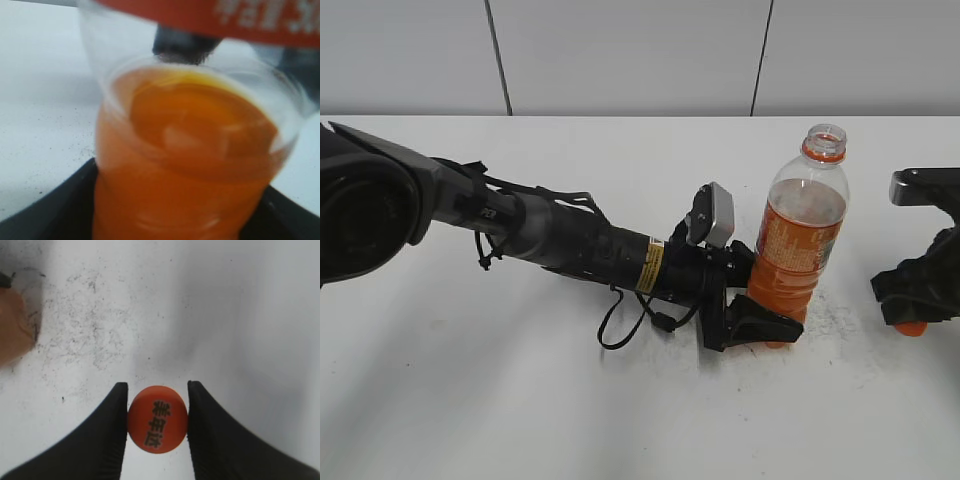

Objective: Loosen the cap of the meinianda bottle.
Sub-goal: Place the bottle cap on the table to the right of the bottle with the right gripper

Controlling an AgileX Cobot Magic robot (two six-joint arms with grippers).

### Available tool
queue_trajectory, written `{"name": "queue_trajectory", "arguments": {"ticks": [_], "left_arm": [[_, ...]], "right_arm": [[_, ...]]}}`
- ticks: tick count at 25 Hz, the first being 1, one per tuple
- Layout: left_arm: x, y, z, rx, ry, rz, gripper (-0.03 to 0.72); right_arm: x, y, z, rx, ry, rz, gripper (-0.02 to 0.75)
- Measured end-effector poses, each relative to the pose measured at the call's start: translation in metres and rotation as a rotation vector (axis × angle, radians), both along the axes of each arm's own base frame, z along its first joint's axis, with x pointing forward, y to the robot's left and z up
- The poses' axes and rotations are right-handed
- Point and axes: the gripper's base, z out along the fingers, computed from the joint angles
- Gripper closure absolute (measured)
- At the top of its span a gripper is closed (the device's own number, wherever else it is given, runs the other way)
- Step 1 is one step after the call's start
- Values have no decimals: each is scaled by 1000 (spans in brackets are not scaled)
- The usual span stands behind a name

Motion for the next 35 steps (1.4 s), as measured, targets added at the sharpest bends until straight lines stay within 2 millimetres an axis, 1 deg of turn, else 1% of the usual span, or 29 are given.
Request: {"name": "queue_trajectory", "arguments": {"ticks": [3, 6, 11, 14, 17, 21, 24, 27, 32, 35], "left_arm": [[0, 0, 0, 1, 0, -1, 134], [0, 0, 0, 1, 0, -1, 134], [0, 0, 0, 1, 0, -1, 134], [0, 0, 0, 1, -1, -1, 134], [0, 0, 0, 4, -3, -6, 134], [0, 3, 0, 14, -3, -22, 128], [3, 8, -1, 35, 24, -24, 78], [5, 15, -4, 78, 31, -35, 38], [11, 23, -2, 108, 35, -44, 27], [16, 32, 0, 131, 26, -52, 27]], "right_arm": [[5, 0, -13, -4, 0, -11, 470], [7, 0, -22, -5, 18, -19, 454], [9, -1, -24, -3, 5, -28, 353], [9, 0, -24, 0, 2, -33, 279], [9, 0, -24, 8, 9, -41, 241], [7, 1, -15, 20, -2, -44, 232], [6, 1, -8, 25, -22, -43, 232], [5, 1, -6, 27, -26, -44, 232], [5, 2, -6, 28, -24, -44, 232], [5, 2, -6, 28, -24, -44, 232]]}}
